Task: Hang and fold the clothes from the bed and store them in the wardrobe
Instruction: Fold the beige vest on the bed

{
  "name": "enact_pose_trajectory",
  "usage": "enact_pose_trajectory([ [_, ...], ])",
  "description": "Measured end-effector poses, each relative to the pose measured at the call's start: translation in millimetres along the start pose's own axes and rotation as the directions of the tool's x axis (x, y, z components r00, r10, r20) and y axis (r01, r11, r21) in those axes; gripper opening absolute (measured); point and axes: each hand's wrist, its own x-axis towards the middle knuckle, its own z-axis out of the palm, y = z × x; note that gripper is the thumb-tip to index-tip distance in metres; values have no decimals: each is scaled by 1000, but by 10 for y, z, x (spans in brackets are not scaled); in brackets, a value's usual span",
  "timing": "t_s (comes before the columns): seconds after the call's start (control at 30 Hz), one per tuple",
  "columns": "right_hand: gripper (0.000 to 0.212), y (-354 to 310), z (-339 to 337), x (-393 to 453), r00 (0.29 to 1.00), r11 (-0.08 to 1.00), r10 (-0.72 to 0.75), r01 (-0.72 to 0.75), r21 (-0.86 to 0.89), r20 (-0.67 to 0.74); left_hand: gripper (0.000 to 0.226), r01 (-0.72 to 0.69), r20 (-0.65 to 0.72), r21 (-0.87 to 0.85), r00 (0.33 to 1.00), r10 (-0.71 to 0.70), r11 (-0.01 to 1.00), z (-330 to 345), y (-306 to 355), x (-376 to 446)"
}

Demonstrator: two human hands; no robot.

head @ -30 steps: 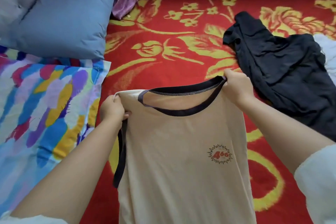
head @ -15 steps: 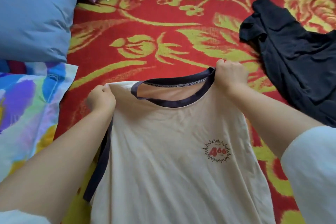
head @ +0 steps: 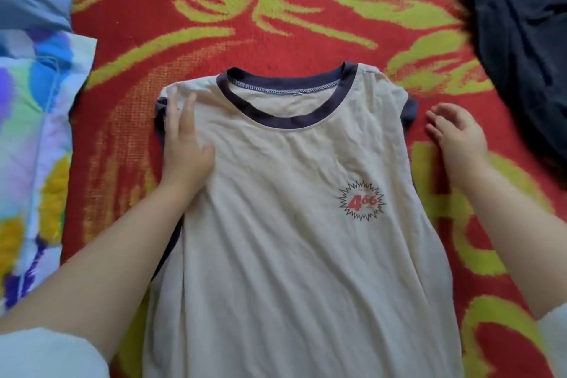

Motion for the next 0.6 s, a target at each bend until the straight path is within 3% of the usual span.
enact_pose_trajectory([
  [0.07,26,161,-165,-302,992,991,118,-120,67,35,60,46,-38,79,998,-43,996,97,6,-415],
  [0.2,27,413,-340,-1001,900,959,281,-278,-56,334,55,276,-186,43,946,-264,960,84,-93,-1236],
  [0.3,22,441,-449,-1205,844,920,374,-390,-38,385,42,433,-160,133,897,-411,892,-88,-210,-1546],
  [0.37,17,335,-521,-1198,800,905,406,-420,-70,442,33,430,-97,154,903,-420,890,-214,-281,-1629],
  [0.5,18,127,-661,-1186,648,856,513,-340,-389,563,29,352,72,78,931,-357,933,-496,-371,-1559],
  [0.57,17,50,-733,-1193,643,816,547,-266,-514,536,32,239,142,240,950,-278,941,-617,-436,-1467],
  [0.6,20,22,-765,-1192,688,779,543,-198,-595,481,32,173,174,364,953,-249,915,-671,-466,-1428],
])
